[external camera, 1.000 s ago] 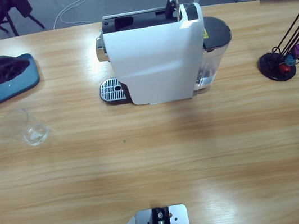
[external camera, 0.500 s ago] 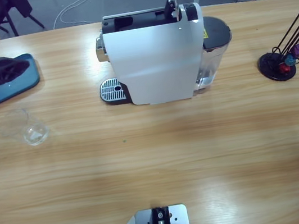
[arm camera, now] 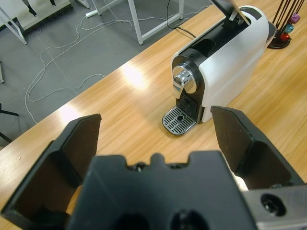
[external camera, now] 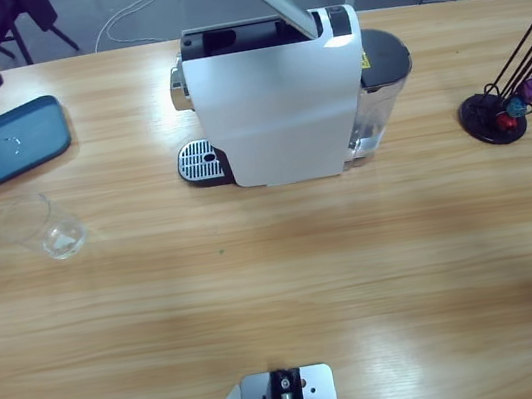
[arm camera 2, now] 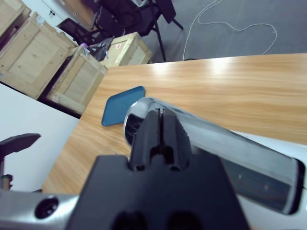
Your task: Pour coffee
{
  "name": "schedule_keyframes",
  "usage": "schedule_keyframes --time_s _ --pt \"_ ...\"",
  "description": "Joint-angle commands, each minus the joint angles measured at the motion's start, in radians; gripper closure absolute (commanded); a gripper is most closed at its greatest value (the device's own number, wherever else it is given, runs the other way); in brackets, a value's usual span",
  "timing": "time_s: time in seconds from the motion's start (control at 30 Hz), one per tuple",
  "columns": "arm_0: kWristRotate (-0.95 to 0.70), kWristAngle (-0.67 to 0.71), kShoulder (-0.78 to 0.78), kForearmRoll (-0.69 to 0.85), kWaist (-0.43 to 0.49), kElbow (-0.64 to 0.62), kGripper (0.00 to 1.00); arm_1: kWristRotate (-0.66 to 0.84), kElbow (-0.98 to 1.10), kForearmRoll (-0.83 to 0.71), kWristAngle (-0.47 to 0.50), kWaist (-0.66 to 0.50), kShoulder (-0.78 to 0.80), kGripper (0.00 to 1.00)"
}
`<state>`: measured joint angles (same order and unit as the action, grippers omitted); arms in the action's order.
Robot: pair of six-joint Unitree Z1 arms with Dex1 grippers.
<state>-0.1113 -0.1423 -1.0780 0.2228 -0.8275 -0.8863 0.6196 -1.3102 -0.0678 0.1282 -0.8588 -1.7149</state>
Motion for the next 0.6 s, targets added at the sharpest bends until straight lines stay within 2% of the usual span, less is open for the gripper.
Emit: schedule_keyframes --time_s 0.03,0.17,0.6 --pt "0.013 -0.013 0.007 0.02 0.007 0.015 0.0 -0.023 0.01 0.053 -0.071 -0.032 -0.178 1.0" --pt "0.013 -0.014 -0.006 0.021 0.007 0.009 0.0 -0.029 -0.014 0.182 -0.071 -0.032 -0.23 1.0" --pt "0.019 -0.017 -0.009 0.027 0.007 0.018 0.0 -0.031 -0.179 0.446 -0.073 -0.032 -0.363 1.0"
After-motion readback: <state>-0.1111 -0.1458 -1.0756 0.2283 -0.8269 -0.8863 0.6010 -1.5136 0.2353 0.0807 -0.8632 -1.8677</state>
